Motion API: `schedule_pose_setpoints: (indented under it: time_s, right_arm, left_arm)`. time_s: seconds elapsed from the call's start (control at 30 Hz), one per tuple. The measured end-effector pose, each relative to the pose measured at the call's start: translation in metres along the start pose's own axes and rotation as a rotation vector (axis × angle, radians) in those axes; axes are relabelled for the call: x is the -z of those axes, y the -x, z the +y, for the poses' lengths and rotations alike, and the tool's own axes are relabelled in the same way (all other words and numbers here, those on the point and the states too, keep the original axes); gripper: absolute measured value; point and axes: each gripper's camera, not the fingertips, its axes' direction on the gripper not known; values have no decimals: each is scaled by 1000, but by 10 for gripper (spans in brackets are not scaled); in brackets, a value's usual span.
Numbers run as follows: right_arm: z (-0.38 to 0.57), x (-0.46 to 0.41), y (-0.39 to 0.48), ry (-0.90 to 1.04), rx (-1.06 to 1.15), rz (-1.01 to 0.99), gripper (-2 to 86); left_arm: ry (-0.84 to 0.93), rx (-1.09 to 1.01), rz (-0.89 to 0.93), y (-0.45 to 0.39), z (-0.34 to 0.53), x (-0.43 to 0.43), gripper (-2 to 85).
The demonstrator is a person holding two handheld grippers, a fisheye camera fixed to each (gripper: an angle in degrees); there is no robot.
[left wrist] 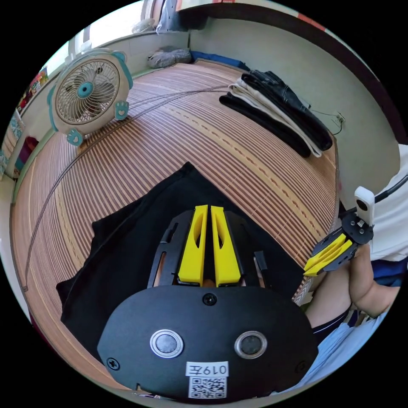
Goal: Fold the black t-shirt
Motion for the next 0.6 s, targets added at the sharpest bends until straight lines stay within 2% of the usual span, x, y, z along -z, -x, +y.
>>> schedule_pose_setpoints:
  time_s: [0.1, 0.2, 0.27, 0.37, 0.47, 0.6]
  right_arm:
    - [11, 12, 38, -99, 38, 47, 30]
    - [26, 12, 122, -214, 278, 269, 13]
    - [39, -19, 190, -248, 461, 473, 2]
    - [48, -72, 254, -224, 607, 591, 13]
    - [60, -127, 313, -156, 746, 756, 63]
    - [76, -177, 362, -86, 855, 882, 79]
  left_arm:
    - [-80, -18, -10, -14, 52, 50, 15]
    - [-127, -47, -101, -40, 134, 85, 14]
    - [-96, -64, -154, -64, 201, 90, 13]
    - [-69, -63, -245, -93, 265, 93, 11]
    - [-78, -15, -229, -109, 306, 104, 10]
    - [-117, 37, -263, -111, 339, 124, 10]
